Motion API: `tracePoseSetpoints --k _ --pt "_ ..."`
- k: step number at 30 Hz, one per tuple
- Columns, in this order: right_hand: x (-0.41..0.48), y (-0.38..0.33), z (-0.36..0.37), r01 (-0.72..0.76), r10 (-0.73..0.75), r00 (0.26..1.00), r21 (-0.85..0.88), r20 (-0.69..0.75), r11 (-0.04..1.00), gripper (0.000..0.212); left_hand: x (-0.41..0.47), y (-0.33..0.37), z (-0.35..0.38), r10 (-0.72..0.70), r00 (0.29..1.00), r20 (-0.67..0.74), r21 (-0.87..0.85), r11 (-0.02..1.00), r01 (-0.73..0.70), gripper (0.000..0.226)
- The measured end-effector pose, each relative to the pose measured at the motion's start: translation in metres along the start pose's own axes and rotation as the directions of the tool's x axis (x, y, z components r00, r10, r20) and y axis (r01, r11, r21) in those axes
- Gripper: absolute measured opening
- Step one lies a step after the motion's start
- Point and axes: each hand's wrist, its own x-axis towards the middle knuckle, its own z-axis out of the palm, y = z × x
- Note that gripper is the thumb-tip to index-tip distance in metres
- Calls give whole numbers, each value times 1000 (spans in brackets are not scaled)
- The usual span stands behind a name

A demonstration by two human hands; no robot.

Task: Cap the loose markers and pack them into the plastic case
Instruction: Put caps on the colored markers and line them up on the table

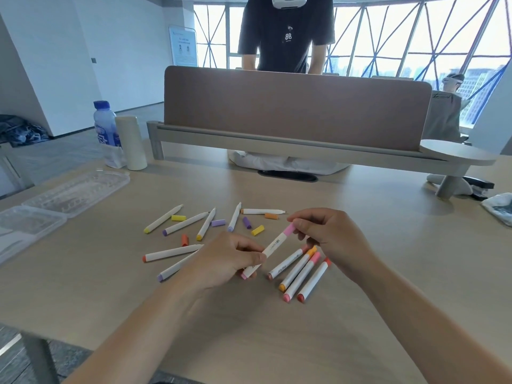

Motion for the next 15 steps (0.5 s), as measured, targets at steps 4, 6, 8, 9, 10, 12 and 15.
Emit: tracePoseSetpoints --k 4,6,8,9,10,12,15 --pt "-2 5 5 -20 19 1000 128 9 992 15 -2 -1 2 13 1000 28 -36 999 -12 13" --pt "-3 7 9 -25 26 1000 152 -6 988 15 -2 -3 3 21 999 37 -23 1000 -20 12" --pt "-3 7 13 -25 28 999 144 -19 989 15 -2 -5 3 27 999 40 -4 1000 -26 12" --pt "-4 7 14 -22 26 999 138 -24 990 15 -1 -6 3 27 999 38 0 1000 -27 12" --pt "-3 7 16 -21 24 999 129 -27 991 15 -1 -7 3 26 999 34 -1 1000 -26 12" --pt "-1 7 18 -26 29 999 112 -25 993 15 0 -7 5 22 1000 19 -9 1000 -22 12" --pt "6 5 14 -36 38 999 101 -15 994 14 0 -5 8 42 999 -16 -33 999 -42 13"
